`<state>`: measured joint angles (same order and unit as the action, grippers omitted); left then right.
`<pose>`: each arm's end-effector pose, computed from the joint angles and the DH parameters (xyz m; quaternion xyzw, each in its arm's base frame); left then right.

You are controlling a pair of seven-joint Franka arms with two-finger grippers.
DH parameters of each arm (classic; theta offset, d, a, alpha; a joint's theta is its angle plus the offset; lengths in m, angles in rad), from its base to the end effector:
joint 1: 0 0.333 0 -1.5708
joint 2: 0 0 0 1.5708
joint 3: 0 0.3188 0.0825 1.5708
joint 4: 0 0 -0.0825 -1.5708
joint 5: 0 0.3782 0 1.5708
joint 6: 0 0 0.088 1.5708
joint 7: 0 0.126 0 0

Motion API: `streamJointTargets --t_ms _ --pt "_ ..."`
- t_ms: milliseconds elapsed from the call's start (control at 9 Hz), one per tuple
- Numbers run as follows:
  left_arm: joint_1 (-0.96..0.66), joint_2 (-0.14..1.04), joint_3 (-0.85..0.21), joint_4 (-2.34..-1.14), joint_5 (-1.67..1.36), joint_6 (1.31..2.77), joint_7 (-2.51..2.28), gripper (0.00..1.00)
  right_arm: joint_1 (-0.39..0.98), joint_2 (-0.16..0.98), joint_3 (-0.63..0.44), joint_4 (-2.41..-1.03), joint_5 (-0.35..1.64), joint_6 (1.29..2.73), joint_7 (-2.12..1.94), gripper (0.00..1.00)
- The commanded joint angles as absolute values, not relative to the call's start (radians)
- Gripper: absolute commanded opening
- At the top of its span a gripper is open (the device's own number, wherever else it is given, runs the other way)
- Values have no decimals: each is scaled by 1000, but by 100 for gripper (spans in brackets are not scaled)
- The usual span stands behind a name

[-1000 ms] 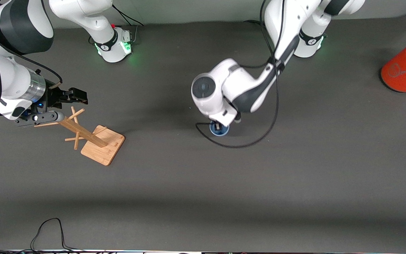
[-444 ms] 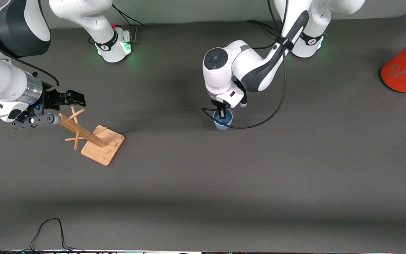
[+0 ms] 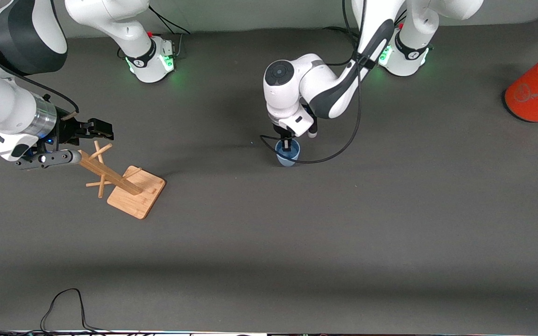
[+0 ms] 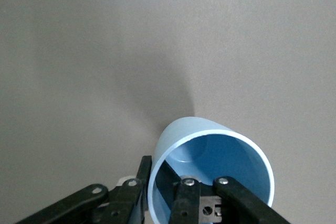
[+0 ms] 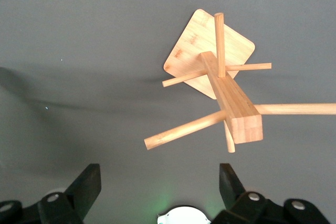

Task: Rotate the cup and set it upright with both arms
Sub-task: 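Lower the upright cup onto the table with the left gripper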

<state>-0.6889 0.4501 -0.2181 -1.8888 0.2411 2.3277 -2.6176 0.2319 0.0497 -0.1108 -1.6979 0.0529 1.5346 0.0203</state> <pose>0.3991 -0.4877 0.2599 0.7082 0.7049 0.0393 0.0102 0.5395 0.0736 0.5206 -0.9929 -0.0480 0.1075 0.0161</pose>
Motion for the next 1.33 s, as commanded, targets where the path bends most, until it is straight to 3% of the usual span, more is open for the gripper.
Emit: streamJointTargets --t_ms 0,222,333,444,778,1000,1222 --pt "-707 451 -206 -1899 296 2364 -2671 4 239 54 -107 -1672 63 1516 20 100" --pt "-707 471 -206 -1898 298 2362 -2671 40 239 55 -107 -1672 63 1516 20 100" --pt "-707 479 -204 -1894 302 2352 -2668 78 238 55 -107 -1672 63 1516 18 100" --pt "-707 473 -206 -1887 322 2321 -2666 100 238 57 -107 -1671 63 1516 21 100" --pt "-703 428 -212 -1812 310 2174 -2550 100 236 58 -109 -1562 71 1513 20 100" --pt "-690 388 -213 -1773 260 2068 -2365 100 236 49 -117 -1453 72 1363 26 100" --pt "-660 345 -210 -1674 177 1900 -2127 100 236 45 -120 -1427 80 1356 20 100"
